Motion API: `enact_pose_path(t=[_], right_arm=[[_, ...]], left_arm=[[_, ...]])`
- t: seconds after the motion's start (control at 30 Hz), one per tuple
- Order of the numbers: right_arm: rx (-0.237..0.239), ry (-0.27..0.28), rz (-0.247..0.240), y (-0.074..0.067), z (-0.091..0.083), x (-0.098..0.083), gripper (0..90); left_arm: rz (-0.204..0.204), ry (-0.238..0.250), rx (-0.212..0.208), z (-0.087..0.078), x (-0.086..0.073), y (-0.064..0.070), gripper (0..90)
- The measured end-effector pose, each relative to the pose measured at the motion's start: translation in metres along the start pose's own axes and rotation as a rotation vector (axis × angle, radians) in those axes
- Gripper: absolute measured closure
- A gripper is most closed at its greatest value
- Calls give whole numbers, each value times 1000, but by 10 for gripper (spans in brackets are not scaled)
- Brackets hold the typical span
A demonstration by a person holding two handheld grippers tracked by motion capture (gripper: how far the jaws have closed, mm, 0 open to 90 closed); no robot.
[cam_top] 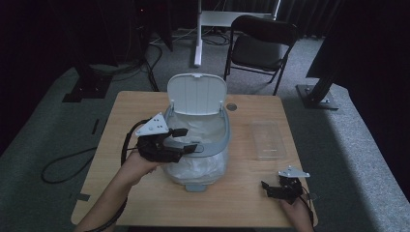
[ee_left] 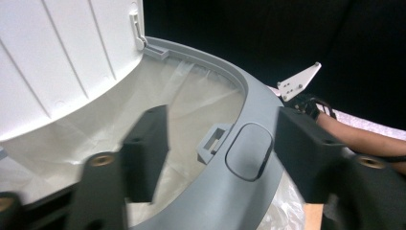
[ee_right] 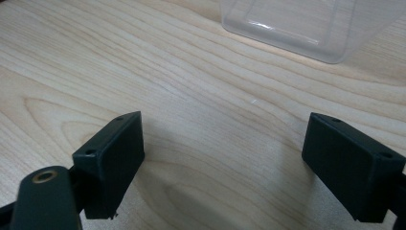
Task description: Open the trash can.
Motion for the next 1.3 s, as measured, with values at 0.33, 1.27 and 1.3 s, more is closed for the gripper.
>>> enact_pose_path(t=[0.33, 1.27, 1.3], right_arm=[[0, 0, 0, 0, 0, 0, 138], [0, -1, 1, 0, 0, 0, 138], [0, 0, 1, 0, 0, 0, 137]], left_arm=[[-5, 8, 44, -9, -2, -7, 113], [-38, 83, 216, -57, -29, -35, 5], [-38, 83, 216, -57, -29, -35, 6]])
Point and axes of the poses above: each handheld gripper's, and its own axes: z roughly forward along the jaws, x roughly out of its top, y roughly to its right, the point moved 8 cm from there along z, roughly forward along the jaws, and after that the axes turned 15 degrees about -x, right-handed, at the moved point
